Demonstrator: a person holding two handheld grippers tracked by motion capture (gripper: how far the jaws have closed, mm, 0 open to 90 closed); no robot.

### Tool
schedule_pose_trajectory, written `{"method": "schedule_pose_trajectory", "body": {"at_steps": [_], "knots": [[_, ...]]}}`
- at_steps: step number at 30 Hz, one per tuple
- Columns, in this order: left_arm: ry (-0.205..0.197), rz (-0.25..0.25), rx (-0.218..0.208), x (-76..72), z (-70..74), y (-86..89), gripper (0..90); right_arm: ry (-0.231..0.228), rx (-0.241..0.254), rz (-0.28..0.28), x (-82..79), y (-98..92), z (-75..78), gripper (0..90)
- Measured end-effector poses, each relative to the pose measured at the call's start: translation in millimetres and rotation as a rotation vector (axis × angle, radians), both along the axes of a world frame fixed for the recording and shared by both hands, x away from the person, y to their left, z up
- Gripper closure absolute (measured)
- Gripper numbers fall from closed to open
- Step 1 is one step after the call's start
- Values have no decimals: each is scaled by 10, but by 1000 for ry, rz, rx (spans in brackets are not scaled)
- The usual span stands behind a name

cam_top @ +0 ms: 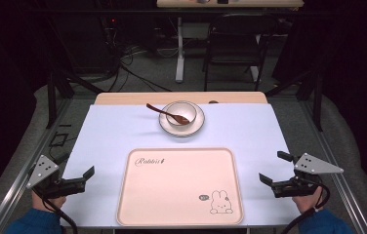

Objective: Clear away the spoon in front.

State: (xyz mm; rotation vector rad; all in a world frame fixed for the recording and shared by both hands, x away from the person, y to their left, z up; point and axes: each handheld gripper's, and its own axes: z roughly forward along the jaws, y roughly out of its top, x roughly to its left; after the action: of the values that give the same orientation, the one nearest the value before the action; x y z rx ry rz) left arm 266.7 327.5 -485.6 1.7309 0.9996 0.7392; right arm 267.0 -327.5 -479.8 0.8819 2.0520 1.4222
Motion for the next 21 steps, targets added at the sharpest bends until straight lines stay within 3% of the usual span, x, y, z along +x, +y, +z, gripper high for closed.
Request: {"method": "schedule_pose_trajectory", "body": {"at_steps": [21], "knots": [[44, 24, 21, 35, 5, -33, 8, 14, -17, 1, 3, 26, -6, 0]]}}
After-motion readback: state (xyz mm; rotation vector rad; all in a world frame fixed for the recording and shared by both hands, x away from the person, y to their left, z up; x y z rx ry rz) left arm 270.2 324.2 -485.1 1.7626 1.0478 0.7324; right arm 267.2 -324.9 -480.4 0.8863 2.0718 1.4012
